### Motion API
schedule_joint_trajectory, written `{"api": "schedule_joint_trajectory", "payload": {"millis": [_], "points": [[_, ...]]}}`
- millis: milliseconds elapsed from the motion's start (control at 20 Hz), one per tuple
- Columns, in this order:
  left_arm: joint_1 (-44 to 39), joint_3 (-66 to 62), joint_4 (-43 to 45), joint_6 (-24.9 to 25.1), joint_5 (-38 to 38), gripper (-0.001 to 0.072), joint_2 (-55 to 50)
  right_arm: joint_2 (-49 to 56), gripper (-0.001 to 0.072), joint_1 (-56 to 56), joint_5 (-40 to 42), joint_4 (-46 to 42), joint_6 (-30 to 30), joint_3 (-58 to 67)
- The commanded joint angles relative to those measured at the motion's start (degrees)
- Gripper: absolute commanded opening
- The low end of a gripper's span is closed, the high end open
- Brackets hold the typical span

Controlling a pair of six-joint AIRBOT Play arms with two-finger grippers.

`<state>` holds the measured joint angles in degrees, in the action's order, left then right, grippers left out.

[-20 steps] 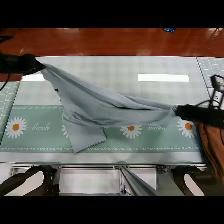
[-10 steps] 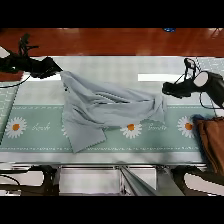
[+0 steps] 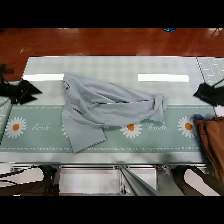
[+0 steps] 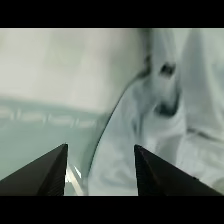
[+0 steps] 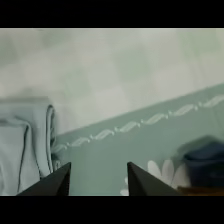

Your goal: Fold the shirts.

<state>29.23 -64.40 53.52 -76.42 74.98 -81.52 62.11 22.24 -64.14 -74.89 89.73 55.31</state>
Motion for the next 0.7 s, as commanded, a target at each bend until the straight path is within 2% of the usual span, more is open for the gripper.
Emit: {"api": "schedule_joint_trajectory", "payload": {"millis": [0, 50, 150, 350, 600, 650], "points": [[3.34, 19.15, -5.62, 5.05, -2.54, 0.0509, 3.69, -10.49, 0.0409, 4.37, 6.45, 10.80, -1.97, -20.41], [3.21, 22.16, -7.76, 6.86, -2.62, 0.0509, 3.45, -11.91, 0.0408, 4.31, 7.67, 14.93, -3.56, -24.41], [2.82, 25.42, -8.76, 7.43, -3.96, 0.0509, 3.28, -13.31, 0.0408, 4.33, 7.89, 20.20, -7.34, -28.92], [-1.40, 26.01, -8.76, 7.50, -6.93, 0.0509, 2.67, -13.29, 0.0408, 4.33, 7.39, 21.05, -9.07, -29.55], [-12.61, 25.75, -9.01, 6.34, -10.95, 0.0500, -1.46, -13.29, 0.0408, 4.33, 7.43, 21.07, -9.07, -29.55], [-14.03, 25.31, -9.03, 6.32, -11.91, 0.0365, -2.19, -13.29, 0.0408, 4.31, 7.43, 21.35, -9.16, -29.55]]}}
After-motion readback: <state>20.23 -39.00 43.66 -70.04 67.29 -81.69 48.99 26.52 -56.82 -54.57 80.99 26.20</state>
